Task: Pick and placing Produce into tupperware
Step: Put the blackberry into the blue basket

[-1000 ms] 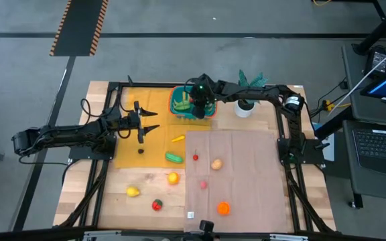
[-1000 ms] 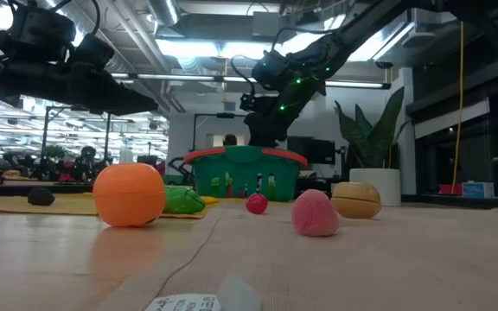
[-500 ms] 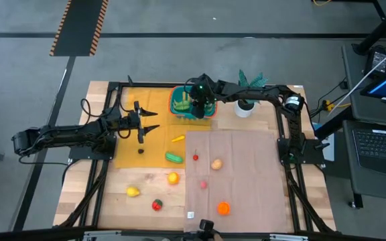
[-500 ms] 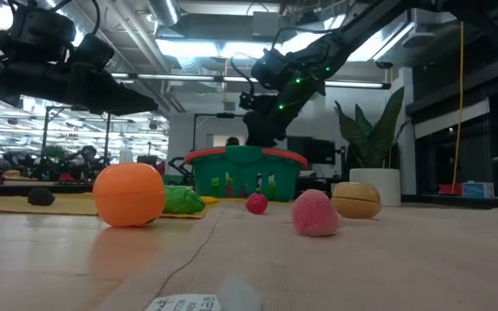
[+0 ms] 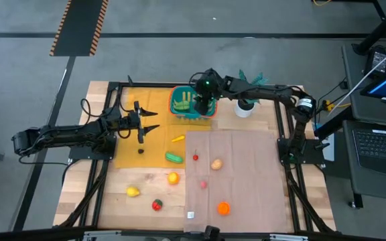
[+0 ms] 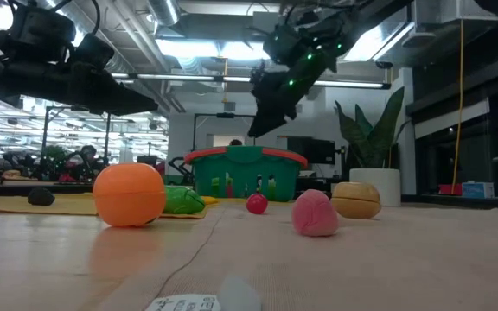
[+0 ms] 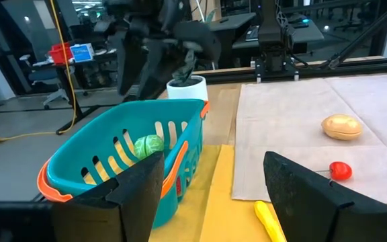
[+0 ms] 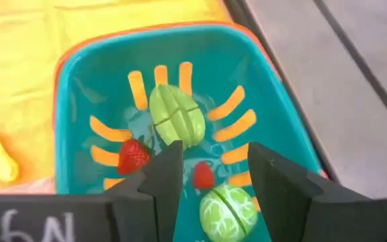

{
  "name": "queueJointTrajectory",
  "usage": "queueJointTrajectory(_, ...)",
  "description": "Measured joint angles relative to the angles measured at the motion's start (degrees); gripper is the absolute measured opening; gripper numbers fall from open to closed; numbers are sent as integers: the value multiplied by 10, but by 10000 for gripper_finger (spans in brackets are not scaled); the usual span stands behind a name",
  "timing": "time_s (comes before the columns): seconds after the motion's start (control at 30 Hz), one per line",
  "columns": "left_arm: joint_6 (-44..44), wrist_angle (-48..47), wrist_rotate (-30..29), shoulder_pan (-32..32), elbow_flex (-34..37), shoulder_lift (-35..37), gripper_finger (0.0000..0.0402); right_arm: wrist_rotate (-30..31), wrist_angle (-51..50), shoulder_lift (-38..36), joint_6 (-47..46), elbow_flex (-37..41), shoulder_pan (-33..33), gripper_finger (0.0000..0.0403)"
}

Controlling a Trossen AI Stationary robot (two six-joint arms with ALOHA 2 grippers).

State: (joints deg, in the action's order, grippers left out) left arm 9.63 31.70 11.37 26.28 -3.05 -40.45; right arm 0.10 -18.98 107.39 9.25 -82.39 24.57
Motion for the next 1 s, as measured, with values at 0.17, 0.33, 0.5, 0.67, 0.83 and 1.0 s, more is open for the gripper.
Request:
queueJointTrajectory(0.17,0,0,0,0,0,0,247,32,27,-34,-2,49,-21,169)
queueJointTrajectory(0.33,0,0,0,0,0,0,247,42,119,-85,-19,135,-33,169)
queueJointTrajectory(0.5,0,0,0,-1,0,0,247,37,248,-158,-36,253,-59,169)
queueJointTrajectory(0.67,-1,0,0,0,0,0,247,38,369,-233,-30,368,-101,169)
queueJointTrajectory(0.83,-1,1,0,-1,0,0,247,38,500,-272,-28,468,-140,169)
queueJointTrajectory(1.0,-1,1,0,-1,0,0,247,36,578,-274,-28,538,-162,169)
